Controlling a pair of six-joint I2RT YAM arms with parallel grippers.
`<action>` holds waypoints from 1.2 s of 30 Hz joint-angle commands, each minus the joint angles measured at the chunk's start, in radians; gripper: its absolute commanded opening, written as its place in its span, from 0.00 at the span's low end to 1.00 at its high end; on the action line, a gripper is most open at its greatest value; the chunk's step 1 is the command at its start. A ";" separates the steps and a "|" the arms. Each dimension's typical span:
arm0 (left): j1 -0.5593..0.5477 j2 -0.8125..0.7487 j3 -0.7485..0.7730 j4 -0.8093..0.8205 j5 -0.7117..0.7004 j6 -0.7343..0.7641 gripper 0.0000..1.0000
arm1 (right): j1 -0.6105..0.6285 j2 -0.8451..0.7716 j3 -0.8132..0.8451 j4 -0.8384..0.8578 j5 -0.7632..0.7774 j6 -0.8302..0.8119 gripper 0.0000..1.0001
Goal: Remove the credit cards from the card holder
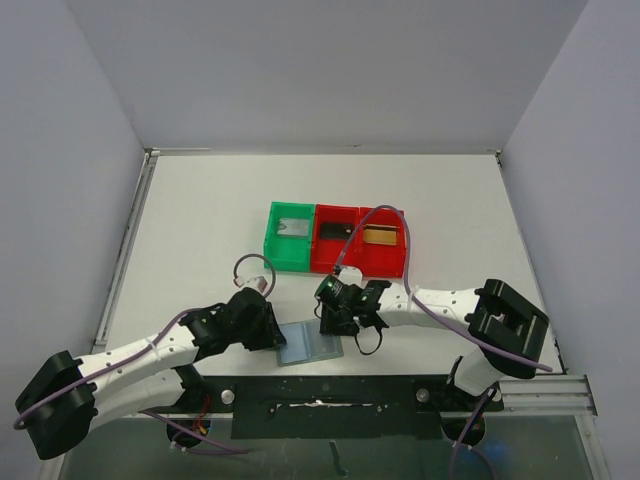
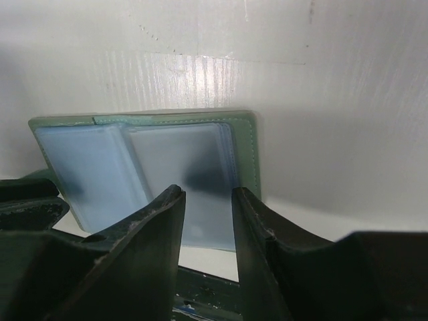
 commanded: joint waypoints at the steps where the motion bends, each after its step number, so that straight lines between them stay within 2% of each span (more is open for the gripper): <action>1: -0.003 0.034 -0.002 0.068 0.024 0.015 0.24 | 0.009 0.013 0.017 0.043 -0.009 -0.003 0.34; 7: -0.004 0.041 -0.028 0.092 0.036 0.013 0.19 | 0.009 0.011 0.014 0.059 -0.025 -0.010 0.30; 13: -0.004 0.044 -0.028 0.098 0.038 0.014 0.16 | 0.008 -0.058 -0.011 0.163 -0.082 -0.023 0.28; 18: -0.003 0.039 -0.030 0.096 0.031 0.007 0.16 | 0.008 -0.079 -0.012 0.143 -0.076 -0.021 0.28; 23: -0.004 0.039 -0.020 0.090 0.028 0.012 0.16 | 0.007 -0.083 0.010 0.008 0.023 0.004 0.34; 28: -0.003 0.039 -0.021 0.109 0.048 0.012 0.16 | 0.007 -0.046 0.027 -0.045 0.035 0.000 0.38; 36: -0.004 0.052 -0.010 0.102 0.040 0.020 0.16 | 0.008 0.000 0.007 0.067 -0.028 -0.014 0.40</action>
